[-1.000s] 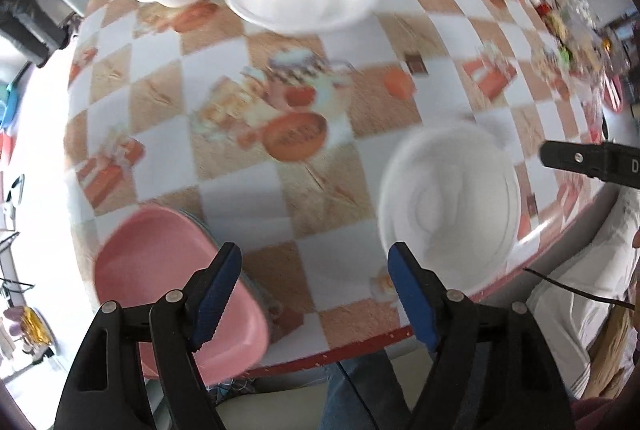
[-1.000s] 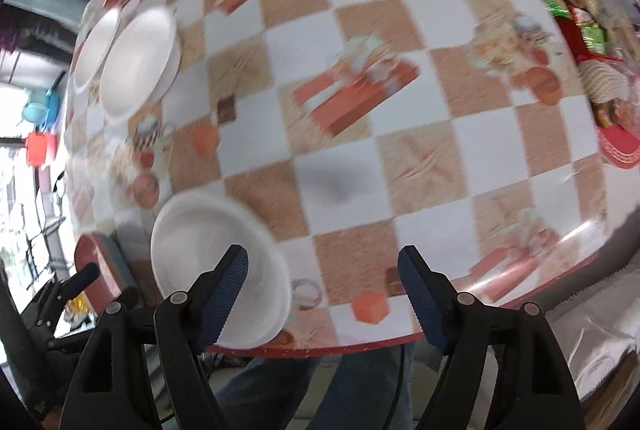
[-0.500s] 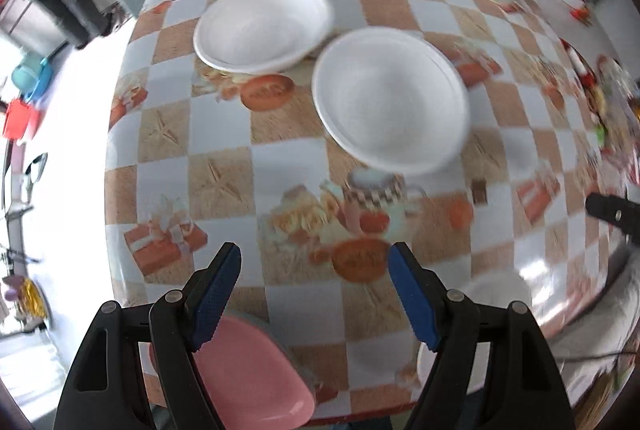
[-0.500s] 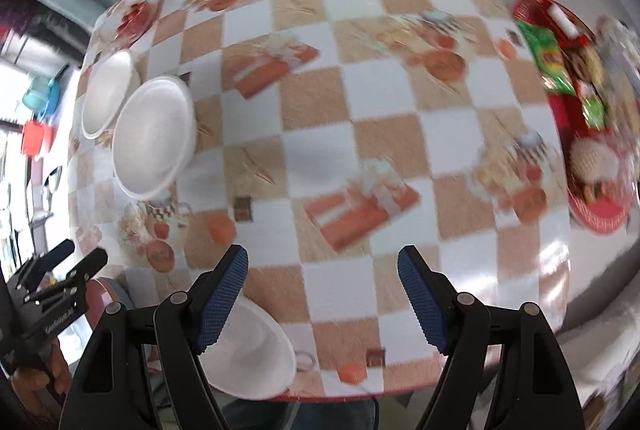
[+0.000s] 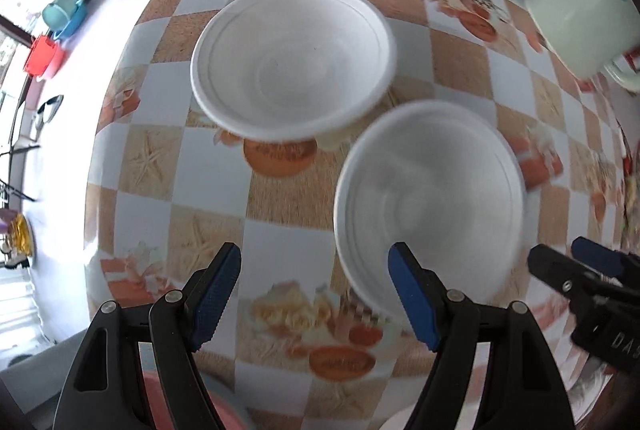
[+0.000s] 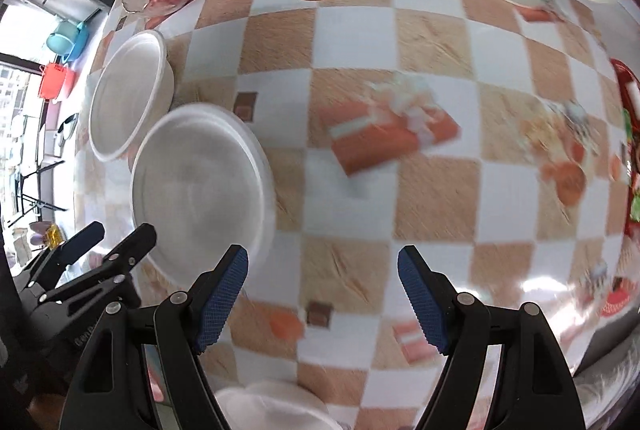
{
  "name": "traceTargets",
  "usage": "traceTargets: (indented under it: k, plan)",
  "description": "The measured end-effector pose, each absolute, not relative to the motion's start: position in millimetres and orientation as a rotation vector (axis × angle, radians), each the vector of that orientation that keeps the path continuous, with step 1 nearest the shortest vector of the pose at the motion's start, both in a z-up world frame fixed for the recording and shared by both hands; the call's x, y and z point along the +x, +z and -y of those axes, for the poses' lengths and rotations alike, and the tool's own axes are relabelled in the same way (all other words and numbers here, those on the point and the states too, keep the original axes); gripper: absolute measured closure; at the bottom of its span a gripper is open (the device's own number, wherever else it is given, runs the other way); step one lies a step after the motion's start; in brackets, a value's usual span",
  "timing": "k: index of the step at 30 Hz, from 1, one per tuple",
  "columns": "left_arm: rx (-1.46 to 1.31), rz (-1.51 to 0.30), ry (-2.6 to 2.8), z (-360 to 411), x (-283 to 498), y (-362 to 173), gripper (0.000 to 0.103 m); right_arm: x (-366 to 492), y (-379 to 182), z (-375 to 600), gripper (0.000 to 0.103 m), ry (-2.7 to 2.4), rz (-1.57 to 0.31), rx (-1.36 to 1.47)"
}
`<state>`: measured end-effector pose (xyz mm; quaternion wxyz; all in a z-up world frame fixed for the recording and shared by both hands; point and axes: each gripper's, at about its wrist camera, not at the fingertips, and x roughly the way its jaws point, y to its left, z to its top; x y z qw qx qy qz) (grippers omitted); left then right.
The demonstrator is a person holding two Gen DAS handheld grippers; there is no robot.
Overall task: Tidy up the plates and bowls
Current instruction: 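Close the right gripper on a second white paper bowl's rim, then carry the second bowl over and lower it into the first bowl, then open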
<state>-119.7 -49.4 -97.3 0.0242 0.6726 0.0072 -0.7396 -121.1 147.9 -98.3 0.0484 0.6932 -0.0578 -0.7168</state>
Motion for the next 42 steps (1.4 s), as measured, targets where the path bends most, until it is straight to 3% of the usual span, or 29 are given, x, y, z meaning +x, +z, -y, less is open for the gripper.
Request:
traceTargets:
  k: [10, 12, 15, 17, 21, 32, 42]
  plan:
    - [2.175, -0.073, -2.200, 50, -142, -126, 0.026, -146, -126, -130, 0.025, -2.135, 0.156, 2.150]
    - [2.194, -0.085, -2.186, 50, -143, -131, 0.035, -146, -131, -126, 0.046, -2.119, 0.140, 2.166]
    - [2.248, -0.137, -2.170, 47, -145, -138, 0.052, -144, -141, -123, 0.066, -2.065, 0.179, 2.196]
    - [2.266, -0.142, -2.189, 43, -146, -138, 0.064, -143, -141, -120, 0.069, -2.072, 0.179, 2.184]
    - [2.286, -0.084, -2.225, 29, -148, -137, 0.075, -140, -144, -117, 0.085, -2.014, 0.242, 2.193]
    - [2.362, 0.100, -2.285, -10, -102, -136, 0.075, -73, -149, -121, 0.085, -1.960, 0.242, 2.254]
    - [2.384, 0.153, -2.294, -26, -54, -136, 0.074, -17, -153, -127, 0.085, -1.965, 0.313, 2.283]
